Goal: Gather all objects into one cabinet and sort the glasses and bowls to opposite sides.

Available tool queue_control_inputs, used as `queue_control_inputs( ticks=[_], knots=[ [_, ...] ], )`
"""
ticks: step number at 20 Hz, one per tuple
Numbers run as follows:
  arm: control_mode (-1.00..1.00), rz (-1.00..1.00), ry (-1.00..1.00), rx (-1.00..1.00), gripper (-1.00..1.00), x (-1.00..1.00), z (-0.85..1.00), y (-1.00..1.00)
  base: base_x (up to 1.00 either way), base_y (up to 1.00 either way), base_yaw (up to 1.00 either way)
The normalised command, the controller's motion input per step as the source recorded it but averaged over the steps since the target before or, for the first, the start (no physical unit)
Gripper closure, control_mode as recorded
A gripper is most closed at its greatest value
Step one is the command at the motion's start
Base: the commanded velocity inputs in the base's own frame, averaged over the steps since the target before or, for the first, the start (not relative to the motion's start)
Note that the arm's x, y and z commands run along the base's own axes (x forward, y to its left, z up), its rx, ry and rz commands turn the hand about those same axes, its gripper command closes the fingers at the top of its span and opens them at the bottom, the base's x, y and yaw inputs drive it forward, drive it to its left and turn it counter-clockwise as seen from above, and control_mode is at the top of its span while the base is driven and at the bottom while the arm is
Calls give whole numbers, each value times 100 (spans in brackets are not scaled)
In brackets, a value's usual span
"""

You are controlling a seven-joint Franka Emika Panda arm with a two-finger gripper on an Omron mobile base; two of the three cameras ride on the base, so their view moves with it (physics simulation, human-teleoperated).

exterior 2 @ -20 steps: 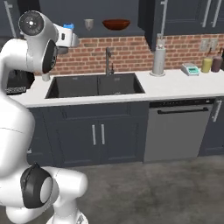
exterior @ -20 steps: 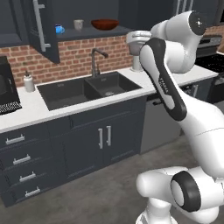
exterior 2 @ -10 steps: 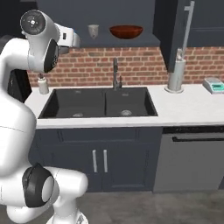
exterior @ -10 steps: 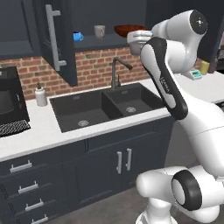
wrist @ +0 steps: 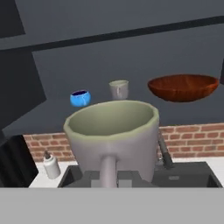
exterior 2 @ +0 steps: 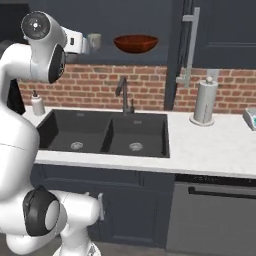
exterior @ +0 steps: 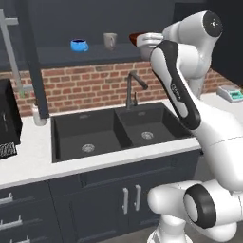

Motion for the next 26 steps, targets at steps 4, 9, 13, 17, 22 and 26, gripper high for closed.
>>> queue_control_inputs(
  ticks=[4,9,13,17,22,26],
  knots=[
    [100,0,0,0,100,0,0,0,69,-41,16],
    [100,0,0,0,100,0,0,0,92,5,0],
    [100,0,0,0,100,0,0,0,100,27,0],
    [100,0,0,0,100,0,0,0,94,34,0],
    [100,0,0,0,100,0,0,0,27,9,0],
    [100,0,0,0,100,0,0,0,0,0,0]
  ],
)
